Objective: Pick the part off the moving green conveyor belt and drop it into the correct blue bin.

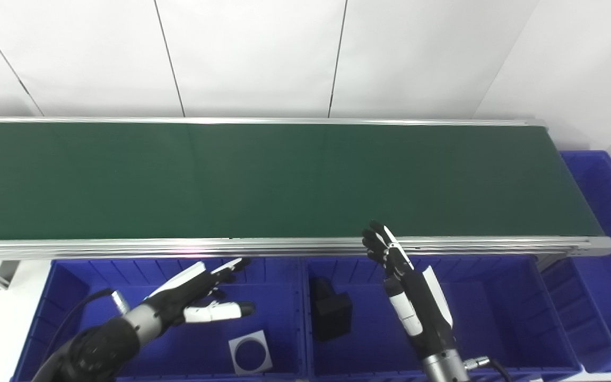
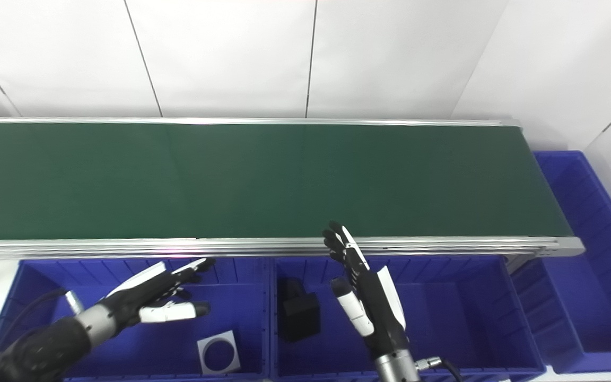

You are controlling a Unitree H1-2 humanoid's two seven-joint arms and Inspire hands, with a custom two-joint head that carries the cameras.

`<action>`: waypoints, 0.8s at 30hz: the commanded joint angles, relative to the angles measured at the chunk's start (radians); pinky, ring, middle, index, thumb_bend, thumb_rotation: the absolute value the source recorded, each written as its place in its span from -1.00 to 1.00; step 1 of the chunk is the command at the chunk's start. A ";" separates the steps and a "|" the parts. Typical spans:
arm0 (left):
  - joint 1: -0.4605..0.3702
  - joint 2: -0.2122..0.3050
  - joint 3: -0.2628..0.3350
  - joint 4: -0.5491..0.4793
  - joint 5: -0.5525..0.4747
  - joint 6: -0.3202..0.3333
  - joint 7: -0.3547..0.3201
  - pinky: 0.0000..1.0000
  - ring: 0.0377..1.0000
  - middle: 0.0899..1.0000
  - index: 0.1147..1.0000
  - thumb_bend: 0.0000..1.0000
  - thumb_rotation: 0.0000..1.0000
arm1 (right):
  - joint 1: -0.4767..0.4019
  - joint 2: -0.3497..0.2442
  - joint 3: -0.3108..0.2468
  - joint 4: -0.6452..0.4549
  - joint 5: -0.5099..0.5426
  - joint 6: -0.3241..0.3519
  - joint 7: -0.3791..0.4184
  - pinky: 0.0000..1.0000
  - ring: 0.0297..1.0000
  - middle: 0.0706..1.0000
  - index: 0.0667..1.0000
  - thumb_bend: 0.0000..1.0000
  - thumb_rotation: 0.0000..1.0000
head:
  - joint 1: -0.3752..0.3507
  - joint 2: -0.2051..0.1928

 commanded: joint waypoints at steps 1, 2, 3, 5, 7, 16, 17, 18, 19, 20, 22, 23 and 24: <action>0.018 -0.024 0.039 -0.042 -0.068 -0.088 0.053 0.73 0.90 0.94 0.90 0.84 0.79 | -0.002 0.005 0.003 -0.037 0.002 0.001 -0.004 0.79 0.82 0.84 0.92 0.46 1.00 | 0.002 0.000; 0.033 -0.037 0.055 -0.044 -0.097 -0.112 0.066 0.71 0.85 0.90 0.87 0.85 0.81 | -0.002 0.005 0.003 -0.037 0.001 0.003 -0.005 0.79 0.82 0.84 0.92 0.46 1.00 | 0.002 -0.001; 0.048 -0.053 0.072 -0.044 -0.132 -0.138 0.078 0.68 0.82 0.88 0.85 0.87 0.80 | -0.002 0.006 0.003 -0.036 -0.001 0.004 -0.005 0.79 0.82 0.83 0.92 0.46 1.00 | 0.002 -0.001; 0.070 -0.084 0.097 -0.037 -0.188 -0.191 0.101 0.58 0.70 0.79 0.78 0.83 0.76 | -0.002 0.006 0.003 -0.036 -0.003 0.004 -0.006 0.79 0.81 0.83 0.92 0.46 1.00 | 0.002 -0.001; 0.084 -0.105 0.109 -0.029 -0.224 -0.233 0.114 0.54 0.63 0.72 0.75 0.78 0.77 | -0.002 0.005 0.004 -0.035 -0.005 0.003 -0.005 0.78 0.81 0.83 0.92 0.45 1.00 | 0.002 -0.001; 0.116 -0.190 0.138 0.036 -0.292 -0.389 0.181 0.60 0.71 0.74 0.76 0.70 0.64 | -0.003 -0.002 0.005 -0.025 -0.005 0.004 0.000 0.81 0.83 0.84 0.93 0.45 1.00 | 0.012 -0.031; 0.116 -0.197 0.138 0.040 -0.295 -0.400 0.188 0.60 0.71 0.75 0.76 0.69 0.64 | -0.003 -0.003 0.005 -0.024 -0.004 0.004 0.000 0.81 0.83 0.84 0.93 0.45 1.00 | 0.015 -0.034; 0.116 -0.202 0.138 0.039 -0.294 -0.401 0.193 0.62 0.72 0.75 0.78 0.67 0.62 | -0.003 -0.004 0.005 -0.022 -0.004 0.002 0.000 0.81 0.83 0.84 0.93 0.47 1.00 | 0.015 -0.035; 0.116 -0.206 0.138 0.037 -0.293 -0.399 0.196 0.63 0.74 0.77 0.80 0.67 0.62 | -0.003 -0.005 0.006 -0.021 -0.004 -0.001 0.001 0.81 0.83 0.84 0.93 0.47 1.00 | 0.017 -0.037; 0.116 -0.208 0.137 0.036 -0.291 -0.399 0.198 0.64 0.75 0.78 0.81 0.68 0.62 | -0.002 -0.006 0.006 -0.019 -0.003 -0.003 0.001 0.81 0.83 0.84 0.93 0.47 1.00 | 0.018 -0.038; 0.115 -0.210 0.134 0.042 -0.290 -0.398 0.198 0.67 0.79 0.81 0.83 0.69 0.62 | -0.001 -0.008 0.008 -0.018 -0.010 -0.005 0.001 0.80 0.83 0.85 0.94 0.46 1.00 | 0.021 -0.042; 0.114 -0.210 0.131 0.048 -0.288 -0.399 0.196 0.68 0.80 0.82 0.83 0.69 0.61 | 0.000 -0.008 0.008 -0.019 -0.015 -0.003 0.000 0.80 0.83 0.85 0.94 0.45 1.00 | 0.024 -0.047; 0.113 -0.209 0.129 0.053 -0.287 -0.400 0.195 0.70 0.82 0.84 0.84 0.70 0.61 | 0.001 -0.008 0.009 -0.020 -0.018 -0.002 -0.002 0.80 0.83 0.85 0.94 0.46 1.00 | 0.024 -0.047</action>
